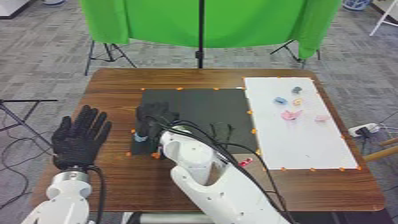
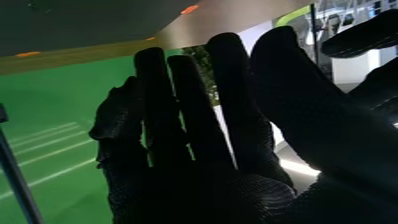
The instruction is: Arrange flowers
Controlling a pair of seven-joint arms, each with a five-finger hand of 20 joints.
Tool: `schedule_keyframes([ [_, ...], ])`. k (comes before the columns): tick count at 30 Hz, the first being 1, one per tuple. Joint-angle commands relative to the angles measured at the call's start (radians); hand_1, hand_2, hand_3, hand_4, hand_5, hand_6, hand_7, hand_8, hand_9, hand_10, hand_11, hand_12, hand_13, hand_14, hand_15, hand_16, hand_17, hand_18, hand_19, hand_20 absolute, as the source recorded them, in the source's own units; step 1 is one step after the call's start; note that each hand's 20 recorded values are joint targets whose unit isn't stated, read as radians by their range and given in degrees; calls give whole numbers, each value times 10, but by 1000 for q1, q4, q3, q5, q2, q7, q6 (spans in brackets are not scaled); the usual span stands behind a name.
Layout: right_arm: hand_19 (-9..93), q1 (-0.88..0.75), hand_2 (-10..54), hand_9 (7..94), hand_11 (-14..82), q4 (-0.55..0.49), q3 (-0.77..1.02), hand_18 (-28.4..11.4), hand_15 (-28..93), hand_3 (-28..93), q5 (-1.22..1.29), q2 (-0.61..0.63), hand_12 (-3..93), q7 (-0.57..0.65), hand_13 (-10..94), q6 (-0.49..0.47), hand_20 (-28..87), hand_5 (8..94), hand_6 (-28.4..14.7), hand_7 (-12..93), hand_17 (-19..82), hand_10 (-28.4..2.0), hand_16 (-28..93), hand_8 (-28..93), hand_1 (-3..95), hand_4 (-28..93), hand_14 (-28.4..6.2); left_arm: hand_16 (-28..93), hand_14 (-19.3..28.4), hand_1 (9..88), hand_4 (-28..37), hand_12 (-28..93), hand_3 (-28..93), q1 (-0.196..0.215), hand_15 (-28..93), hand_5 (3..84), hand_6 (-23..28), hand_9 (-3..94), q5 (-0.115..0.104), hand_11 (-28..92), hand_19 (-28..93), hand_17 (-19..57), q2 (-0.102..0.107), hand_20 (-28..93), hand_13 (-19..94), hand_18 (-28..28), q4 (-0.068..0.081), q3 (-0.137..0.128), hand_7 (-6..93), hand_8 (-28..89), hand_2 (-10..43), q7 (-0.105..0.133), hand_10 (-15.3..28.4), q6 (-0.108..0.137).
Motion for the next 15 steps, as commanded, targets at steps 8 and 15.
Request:
schedule_keyframes([
  [8, 832, -7, -95, 440, 113, -261, 252, -248, 444, 876, 298, 249, 129, 143, 303, -142, 480, 529, -61, 179, 216, -208, 99, -140, 408, -283, -193, -90, 158, 254, -283, 73, 759, 97, 381, 500, 92, 438, 2, 206, 373, -74, -62, 128, 314, 138, -30, -68, 122, -104, 192, 1, 139, -4],
  [15, 801, -130, -95, 414, 116, -351, 490, -243, 411, 865, 385, 528, 126, 149, 293, -163, 433, 480, -75, 152, 198, -214, 95, -127, 400, -283, -200, -89, 158, 255, -283, 74, 761, 143, 381, 499, 92, 437, 5, 205, 373, -74, -68, 128, 313, 138, -55, -97, 122, -104, 191, 30, 139, -7],
])
